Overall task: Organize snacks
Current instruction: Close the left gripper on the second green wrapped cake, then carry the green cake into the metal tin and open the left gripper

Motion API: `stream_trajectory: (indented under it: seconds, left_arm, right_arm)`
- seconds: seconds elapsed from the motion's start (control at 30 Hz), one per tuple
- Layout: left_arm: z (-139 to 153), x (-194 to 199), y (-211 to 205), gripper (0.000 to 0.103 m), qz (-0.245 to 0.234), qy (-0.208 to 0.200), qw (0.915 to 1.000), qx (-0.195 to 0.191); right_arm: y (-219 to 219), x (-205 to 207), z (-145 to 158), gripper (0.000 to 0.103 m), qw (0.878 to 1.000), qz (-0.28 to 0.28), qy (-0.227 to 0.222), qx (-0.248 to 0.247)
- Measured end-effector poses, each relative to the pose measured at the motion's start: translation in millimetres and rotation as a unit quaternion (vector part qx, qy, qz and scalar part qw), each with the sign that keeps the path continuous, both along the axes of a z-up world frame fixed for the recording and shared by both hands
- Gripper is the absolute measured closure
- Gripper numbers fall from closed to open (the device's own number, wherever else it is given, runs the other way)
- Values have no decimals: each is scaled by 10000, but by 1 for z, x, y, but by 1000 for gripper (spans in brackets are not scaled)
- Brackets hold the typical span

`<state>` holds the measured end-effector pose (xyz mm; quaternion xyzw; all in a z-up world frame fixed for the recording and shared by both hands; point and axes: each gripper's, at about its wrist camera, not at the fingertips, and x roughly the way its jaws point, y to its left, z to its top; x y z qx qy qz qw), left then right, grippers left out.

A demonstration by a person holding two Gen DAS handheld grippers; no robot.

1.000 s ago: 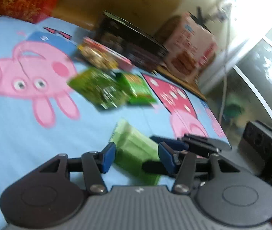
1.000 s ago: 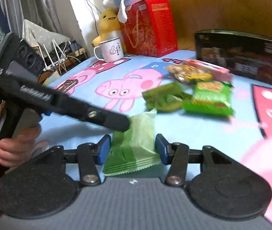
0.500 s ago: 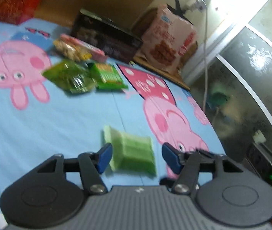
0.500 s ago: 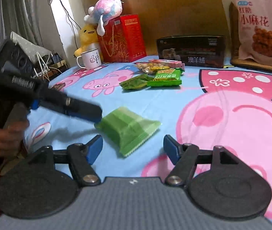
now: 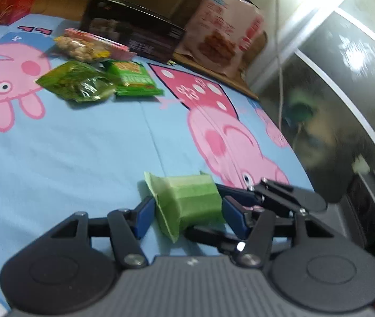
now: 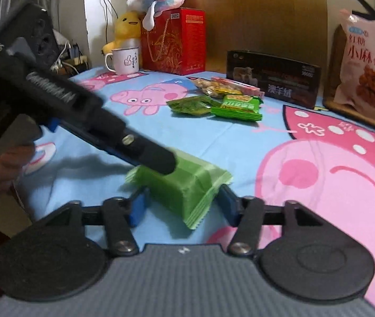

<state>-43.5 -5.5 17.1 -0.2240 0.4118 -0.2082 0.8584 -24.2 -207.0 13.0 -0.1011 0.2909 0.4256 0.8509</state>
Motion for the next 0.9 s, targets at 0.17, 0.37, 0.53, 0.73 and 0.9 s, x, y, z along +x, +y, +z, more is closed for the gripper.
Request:
stream_trajectory:
  seconds: [0.17,0.37,0.53,0.73,0.9]
  left_arm:
    - [0,-18,-8,47,-577,155,9982,12]
    - [1,-36,-21,46,-1105,203,9935,184]
    - [-1,-39,-20,45,-1155,248,9930,38]
    - [-2,-34,-19,43,-1051,296,9940,-9]
    - [-4,-31,-12,44,-1008,378,9941,-155]
  right_arm:
    - [-17,-17,2,49,9995,266,138,-37]
    - [-35,-31,3,51,9971,525,544,44]
    - [-40,-45,2,51,9965,494,644,193]
    - [-42,-43,-1,49,9973,349,536,374]
    - [-46,-44,-1,49,9979,351,421,335]
